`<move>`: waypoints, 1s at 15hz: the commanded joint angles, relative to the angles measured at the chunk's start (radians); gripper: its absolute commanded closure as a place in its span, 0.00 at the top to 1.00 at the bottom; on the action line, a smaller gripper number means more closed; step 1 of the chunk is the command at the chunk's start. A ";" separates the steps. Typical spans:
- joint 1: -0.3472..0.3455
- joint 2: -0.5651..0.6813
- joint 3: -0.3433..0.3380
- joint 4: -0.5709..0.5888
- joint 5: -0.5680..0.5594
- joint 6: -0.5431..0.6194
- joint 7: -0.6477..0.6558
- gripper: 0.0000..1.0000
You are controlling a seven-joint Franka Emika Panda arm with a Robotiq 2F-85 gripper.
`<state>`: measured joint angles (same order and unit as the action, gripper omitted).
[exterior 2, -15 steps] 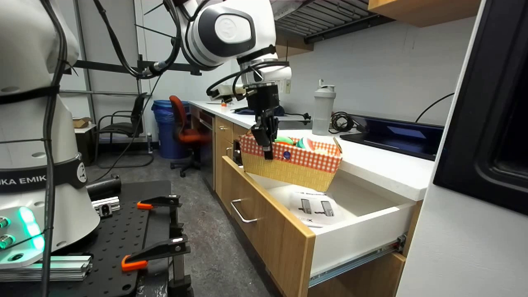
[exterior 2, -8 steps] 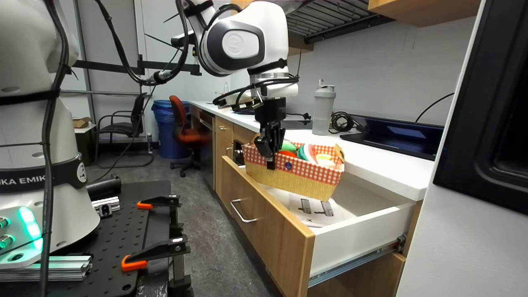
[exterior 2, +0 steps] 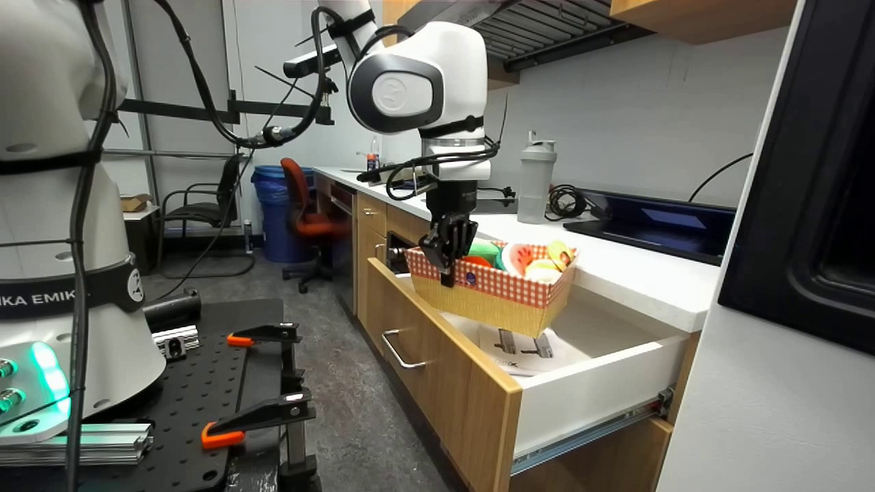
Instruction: Open the drawer fully, pick up the carton box and put it in the drawer and close the drawer
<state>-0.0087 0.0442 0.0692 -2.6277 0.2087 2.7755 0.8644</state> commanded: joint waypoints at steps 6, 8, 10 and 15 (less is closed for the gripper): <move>0.050 0.012 -0.009 0.023 0.036 0.069 0.089 0.02; 0.055 0.015 -0.010 0.022 0.037 0.086 0.127 0.02; 0.061 0.021 -0.013 0.016 0.011 0.110 0.197 0.02; 0.087 0.017 -0.031 -0.028 -0.104 0.206 0.413 0.02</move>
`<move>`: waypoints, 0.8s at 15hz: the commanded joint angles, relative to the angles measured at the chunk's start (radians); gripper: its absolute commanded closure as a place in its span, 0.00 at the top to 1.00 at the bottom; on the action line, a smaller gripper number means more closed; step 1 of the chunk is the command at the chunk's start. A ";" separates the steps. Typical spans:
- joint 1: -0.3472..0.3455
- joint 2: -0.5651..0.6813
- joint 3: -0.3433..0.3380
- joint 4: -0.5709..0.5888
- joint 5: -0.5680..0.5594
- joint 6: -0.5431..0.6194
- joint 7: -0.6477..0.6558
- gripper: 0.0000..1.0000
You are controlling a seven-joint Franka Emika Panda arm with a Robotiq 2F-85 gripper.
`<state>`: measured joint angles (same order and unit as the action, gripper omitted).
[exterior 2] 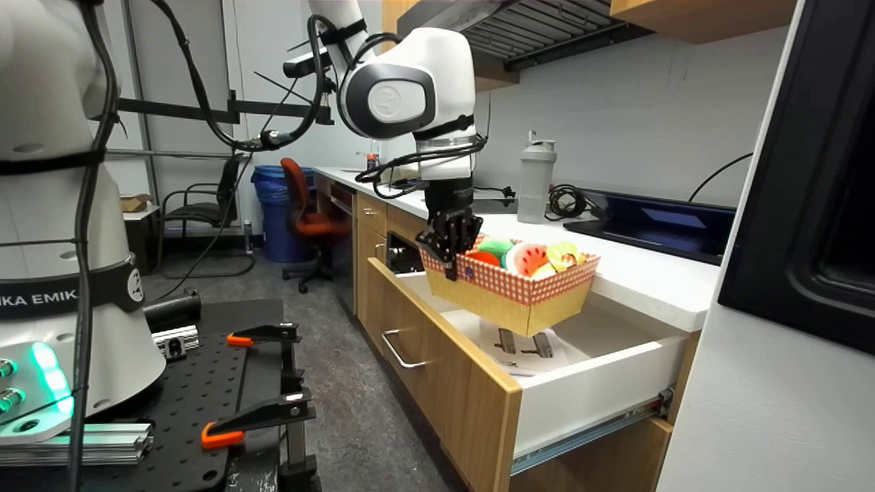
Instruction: Open the drawer fully, pick up the carton box and put it in the drawer and close the drawer
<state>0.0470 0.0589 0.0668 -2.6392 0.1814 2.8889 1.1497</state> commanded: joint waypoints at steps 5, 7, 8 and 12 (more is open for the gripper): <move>0.061 0.019 -0.055 -0.040 -0.270 0.147 0.378 0.02; 0.075 0.020 -0.063 -0.038 -0.341 0.140 0.458 0.02; 0.080 0.021 -0.060 -0.035 -0.357 0.136 0.484 0.02; 0.088 0.018 -0.046 -0.029 -0.372 0.131 0.533 0.42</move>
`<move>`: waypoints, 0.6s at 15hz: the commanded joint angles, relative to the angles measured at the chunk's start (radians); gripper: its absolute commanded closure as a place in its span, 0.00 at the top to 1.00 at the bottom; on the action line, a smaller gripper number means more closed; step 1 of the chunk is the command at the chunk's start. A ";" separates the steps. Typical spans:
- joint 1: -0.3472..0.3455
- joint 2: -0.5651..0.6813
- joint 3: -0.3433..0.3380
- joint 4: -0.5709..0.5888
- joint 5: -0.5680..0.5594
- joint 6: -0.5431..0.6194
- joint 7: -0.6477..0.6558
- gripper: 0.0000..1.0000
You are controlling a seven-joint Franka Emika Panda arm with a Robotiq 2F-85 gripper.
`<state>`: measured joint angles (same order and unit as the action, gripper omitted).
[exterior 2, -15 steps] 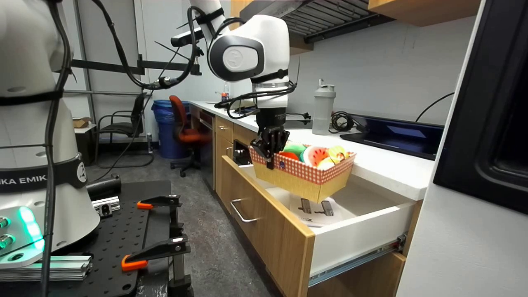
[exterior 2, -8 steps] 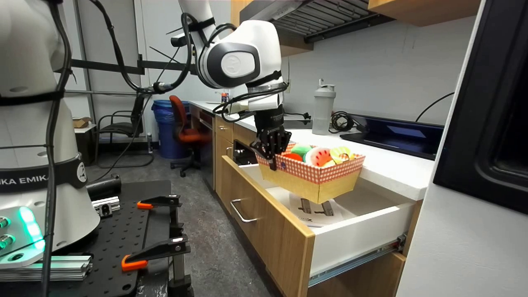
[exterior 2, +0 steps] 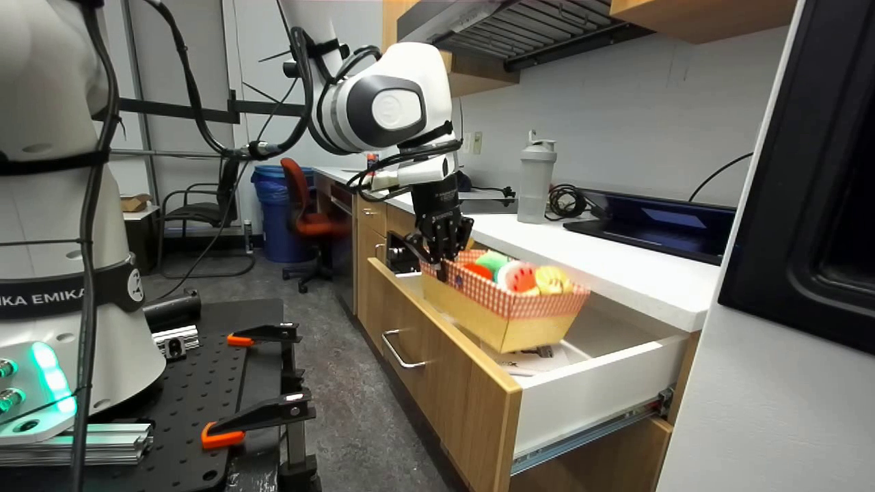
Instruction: Open the drawer fully, pick up the carton box and put it in the drawer and close the drawer
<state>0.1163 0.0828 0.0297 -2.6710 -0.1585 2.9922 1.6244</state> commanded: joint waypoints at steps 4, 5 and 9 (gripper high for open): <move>0.024 -0.011 -0.009 0.009 -0.031 0.025 0.061 0.73; 0.022 -0.011 -0.008 0.009 -0.027 0.025 0.059 0.79; 0.021 -0.018 -0.005 0.007 -0.022 0.021 0.053 1.00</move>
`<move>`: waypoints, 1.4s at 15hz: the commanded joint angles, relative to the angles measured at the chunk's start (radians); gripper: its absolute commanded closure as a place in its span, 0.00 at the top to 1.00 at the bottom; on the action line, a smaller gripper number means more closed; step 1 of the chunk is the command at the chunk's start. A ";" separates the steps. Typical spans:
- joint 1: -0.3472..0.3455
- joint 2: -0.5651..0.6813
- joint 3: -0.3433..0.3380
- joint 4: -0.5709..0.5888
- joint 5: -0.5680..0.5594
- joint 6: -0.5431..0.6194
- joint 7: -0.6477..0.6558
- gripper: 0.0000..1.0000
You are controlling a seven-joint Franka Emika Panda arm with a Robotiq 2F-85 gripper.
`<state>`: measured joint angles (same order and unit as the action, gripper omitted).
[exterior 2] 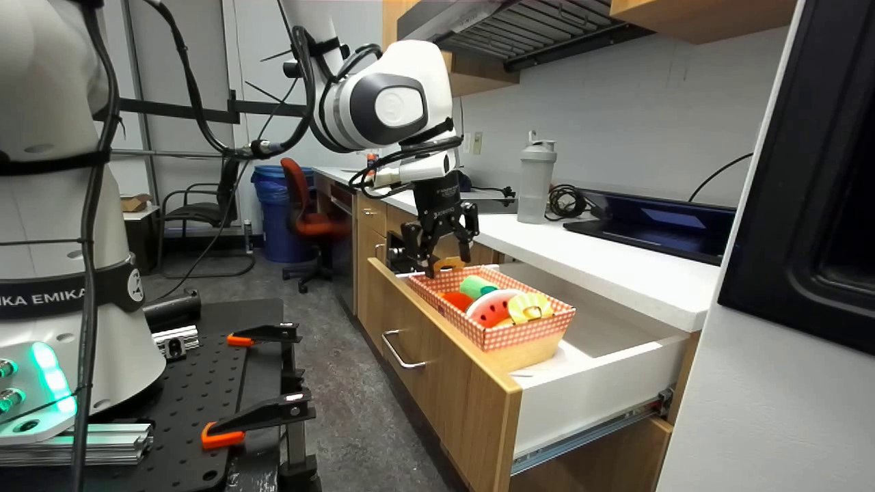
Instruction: Open the drawer fully, pick up the carton box and put it in the drawer and close the drawer
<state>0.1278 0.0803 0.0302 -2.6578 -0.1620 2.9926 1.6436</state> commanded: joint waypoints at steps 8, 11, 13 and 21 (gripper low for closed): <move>0.003 -0.120 -0.032 -0.017 -0.179 -0.050 0.054 1.00; -0.003 -0.177 -0.025 -0.035 -0.204 -0.082 0.004 1.00; 0.004 -0.210 -0.026 -0.054 -0.177 -0.105 -0.069 1.00; -0.041 -0.352 0.018 -0.130 -0.131 -0.163 -0.541 1.00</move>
<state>0.1208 -0.1793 0.0121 -2.7394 -0.3351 2.8636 1.2732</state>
